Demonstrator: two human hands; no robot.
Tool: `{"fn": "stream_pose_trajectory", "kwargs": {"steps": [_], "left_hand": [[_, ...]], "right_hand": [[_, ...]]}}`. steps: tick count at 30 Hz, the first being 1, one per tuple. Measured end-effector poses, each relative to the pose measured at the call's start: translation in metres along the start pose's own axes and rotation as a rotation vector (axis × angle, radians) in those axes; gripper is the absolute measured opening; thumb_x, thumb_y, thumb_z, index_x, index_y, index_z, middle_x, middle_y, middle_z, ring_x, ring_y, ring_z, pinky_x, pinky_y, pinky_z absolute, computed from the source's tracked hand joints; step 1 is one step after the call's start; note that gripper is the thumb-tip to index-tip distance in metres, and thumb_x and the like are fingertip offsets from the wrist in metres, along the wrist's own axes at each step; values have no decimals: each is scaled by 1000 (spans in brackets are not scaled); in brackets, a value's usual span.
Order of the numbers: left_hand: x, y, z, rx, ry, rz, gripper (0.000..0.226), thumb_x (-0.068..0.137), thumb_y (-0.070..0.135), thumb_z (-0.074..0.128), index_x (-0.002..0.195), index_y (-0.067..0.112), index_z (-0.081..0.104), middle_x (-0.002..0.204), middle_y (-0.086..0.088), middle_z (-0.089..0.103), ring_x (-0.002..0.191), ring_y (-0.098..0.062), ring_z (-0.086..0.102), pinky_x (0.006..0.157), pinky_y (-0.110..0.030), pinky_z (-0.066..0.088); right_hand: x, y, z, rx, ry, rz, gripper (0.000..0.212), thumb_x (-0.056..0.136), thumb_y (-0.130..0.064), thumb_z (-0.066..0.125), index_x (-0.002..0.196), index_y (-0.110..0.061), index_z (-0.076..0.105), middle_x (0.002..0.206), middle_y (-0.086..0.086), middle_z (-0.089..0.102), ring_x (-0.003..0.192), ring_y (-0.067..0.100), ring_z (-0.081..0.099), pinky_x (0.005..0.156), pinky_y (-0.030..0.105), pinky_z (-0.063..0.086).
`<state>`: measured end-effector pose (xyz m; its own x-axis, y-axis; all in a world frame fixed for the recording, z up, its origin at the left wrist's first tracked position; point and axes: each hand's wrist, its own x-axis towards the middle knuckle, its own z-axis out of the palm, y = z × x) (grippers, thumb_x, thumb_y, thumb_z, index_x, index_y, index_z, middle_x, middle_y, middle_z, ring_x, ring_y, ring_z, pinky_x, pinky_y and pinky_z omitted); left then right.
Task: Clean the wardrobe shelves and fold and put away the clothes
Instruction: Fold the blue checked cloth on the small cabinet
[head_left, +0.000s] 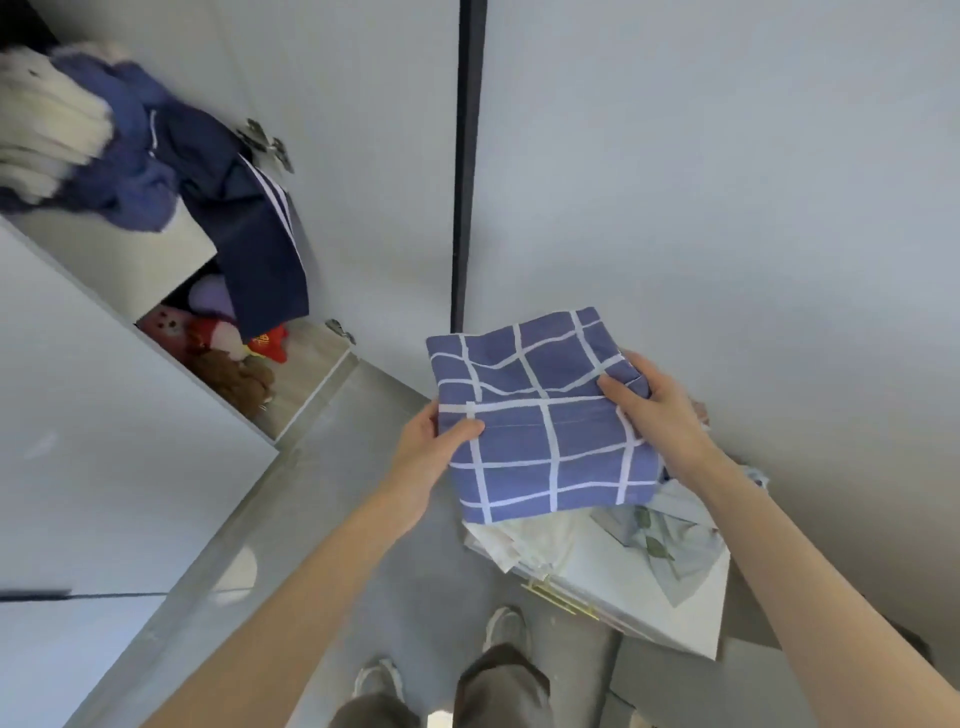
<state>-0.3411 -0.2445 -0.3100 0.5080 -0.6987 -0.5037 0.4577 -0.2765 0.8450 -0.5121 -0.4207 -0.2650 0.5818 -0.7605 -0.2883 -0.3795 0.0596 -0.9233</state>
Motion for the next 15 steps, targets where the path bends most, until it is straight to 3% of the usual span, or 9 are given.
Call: {"fn": "stream_pose_trajectory", "kwargs": {"steps": [4,8,12,15], "left_hand": [[-37,97,-59,78,16,197,28,86,4,64,102,27,62,96,10,74,95,-16,70,81,-31,54],[-74,191,-112,114,10,355,29,87,3,62,104,27,60,102,5,72,95,-18,68,86,-36,54],[-107,272,-157,128,36,497,26,90,10,61,105,31,58,99,9,72,91,-12,69,78,-30,55],[-121,326,-183,123,99,581,23,90,13,62,106,29,56,105,4,70,96,-17,68,80,-33,55]], "right_hand": [[-10,-88,50,132,-59,-89,43,99,-10,53,137,-30,53,117,-9,70,107,11,67,89,25,54],[-14,-180,101,248,-137,-197,45,98,-7,52,136,-31,53,119,-5,69,107,13,67,85,24,56],[-9,-268,141,315,-196,-312,46,98,-10,54,135,-36,53,116,-9,71,103,11,69,80,22,57],[-2,-332,165,328,-252,-411,47,98,-8,53,134,-39,53,111,-12,72,97,9,70,75,21,57]]}}
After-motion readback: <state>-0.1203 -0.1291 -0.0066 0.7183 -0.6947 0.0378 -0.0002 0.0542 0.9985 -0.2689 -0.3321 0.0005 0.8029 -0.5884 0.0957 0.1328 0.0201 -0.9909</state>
